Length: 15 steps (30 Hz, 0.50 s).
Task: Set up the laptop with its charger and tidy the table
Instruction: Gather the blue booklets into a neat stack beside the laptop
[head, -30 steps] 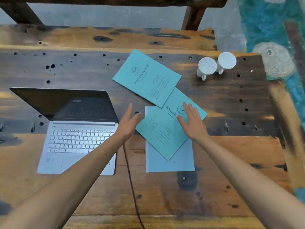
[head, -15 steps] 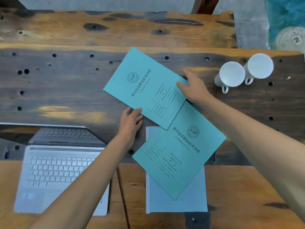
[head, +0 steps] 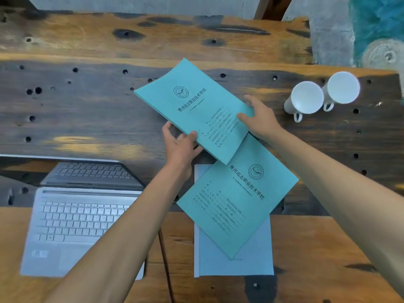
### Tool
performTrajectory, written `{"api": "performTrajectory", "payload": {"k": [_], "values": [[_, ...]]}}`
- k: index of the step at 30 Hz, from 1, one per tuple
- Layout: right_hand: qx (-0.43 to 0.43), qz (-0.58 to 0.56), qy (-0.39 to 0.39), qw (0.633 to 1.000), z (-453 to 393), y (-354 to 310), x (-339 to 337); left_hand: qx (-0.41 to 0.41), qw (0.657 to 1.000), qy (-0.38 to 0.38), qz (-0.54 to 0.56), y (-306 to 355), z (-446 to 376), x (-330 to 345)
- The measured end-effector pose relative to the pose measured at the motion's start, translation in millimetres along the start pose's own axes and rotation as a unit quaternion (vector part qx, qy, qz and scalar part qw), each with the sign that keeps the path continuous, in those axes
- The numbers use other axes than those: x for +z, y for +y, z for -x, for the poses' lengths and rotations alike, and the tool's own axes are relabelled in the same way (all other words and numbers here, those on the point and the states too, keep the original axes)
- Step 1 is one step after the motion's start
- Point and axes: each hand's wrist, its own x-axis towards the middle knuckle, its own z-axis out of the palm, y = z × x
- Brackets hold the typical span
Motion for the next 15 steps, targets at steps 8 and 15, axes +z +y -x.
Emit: {"api": "performTrajectory", "payload": {"k": [8,15], "values": [[0.076,-0.269,0.004,0.96,82,-5,0,0.067,0.988,-0.129,-0.054,43,68,-2],[0.163,-0.471,-0.051,0.866,175,12,5,0.056,0.952,-0.266,-0.137,57,135,-36]]}}
